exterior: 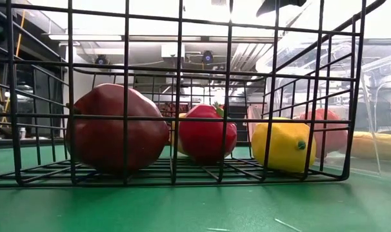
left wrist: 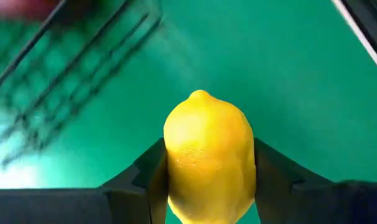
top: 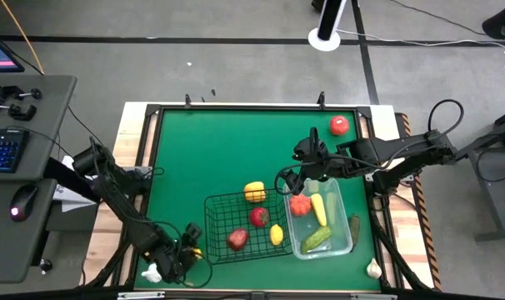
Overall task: Sort produce into baskets
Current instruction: Put the top lemon into the wire basket, then put the tomato into the wire basket
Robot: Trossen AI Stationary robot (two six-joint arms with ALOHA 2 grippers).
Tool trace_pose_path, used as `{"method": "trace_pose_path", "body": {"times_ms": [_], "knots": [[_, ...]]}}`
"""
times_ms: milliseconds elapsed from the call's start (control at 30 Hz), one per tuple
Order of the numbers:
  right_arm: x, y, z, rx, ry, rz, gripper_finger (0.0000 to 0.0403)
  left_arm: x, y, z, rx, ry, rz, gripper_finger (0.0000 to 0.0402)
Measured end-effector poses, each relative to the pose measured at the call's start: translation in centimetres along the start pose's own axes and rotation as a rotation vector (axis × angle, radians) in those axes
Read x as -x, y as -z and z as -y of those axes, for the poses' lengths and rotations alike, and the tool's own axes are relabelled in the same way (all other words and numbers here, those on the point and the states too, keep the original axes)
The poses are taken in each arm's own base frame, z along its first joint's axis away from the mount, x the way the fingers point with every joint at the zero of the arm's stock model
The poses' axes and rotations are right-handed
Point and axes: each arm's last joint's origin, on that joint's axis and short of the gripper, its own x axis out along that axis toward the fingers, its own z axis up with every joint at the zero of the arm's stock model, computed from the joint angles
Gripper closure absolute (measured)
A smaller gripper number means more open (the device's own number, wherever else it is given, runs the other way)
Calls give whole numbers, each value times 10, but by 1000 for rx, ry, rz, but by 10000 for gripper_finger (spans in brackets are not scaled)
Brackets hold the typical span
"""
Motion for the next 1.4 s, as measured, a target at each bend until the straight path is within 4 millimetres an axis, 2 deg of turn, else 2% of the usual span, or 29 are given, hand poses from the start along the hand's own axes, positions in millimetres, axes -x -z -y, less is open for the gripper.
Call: {"method": "trace_pose_path", "body": {"times_ms": [100,200,367,467,567,700,833,967,1100,1267,1400], "knots": [[0,0,0,15,-1,0,38,29,1,-5,115,6,-58,253],[0,1,0,42,-11,-12,38,67,8,-15,228,-32,-13,252],[1,5,1,88,-13,-66,38,122,19,-50,522,-224,282,231],[3,11,2,123,1,-118,38,137,12,-76,636,-283,456,234],[6,19,2,162,22,-164,38,134,-3,-100,641,-293,529,238],[11,29,1,192,40,-210,38,110,-23,-128,646,-264,527,229],[16,37,-1,211,49,-242,38,88,-35,-148,748,-90,528,194],[20,41,-2,224,44,-250,38,78,-36,-155,802,46,484,150],[26,40,0,223,32,-241,38,85,-32,-161,845,87,500,115],[33,34,7,196,58,-185,38,102,-22,-165,916,46,530,105],[39,24,29,-36,204,-103,38,120,-8,-168,983,-22,554,104]]}}
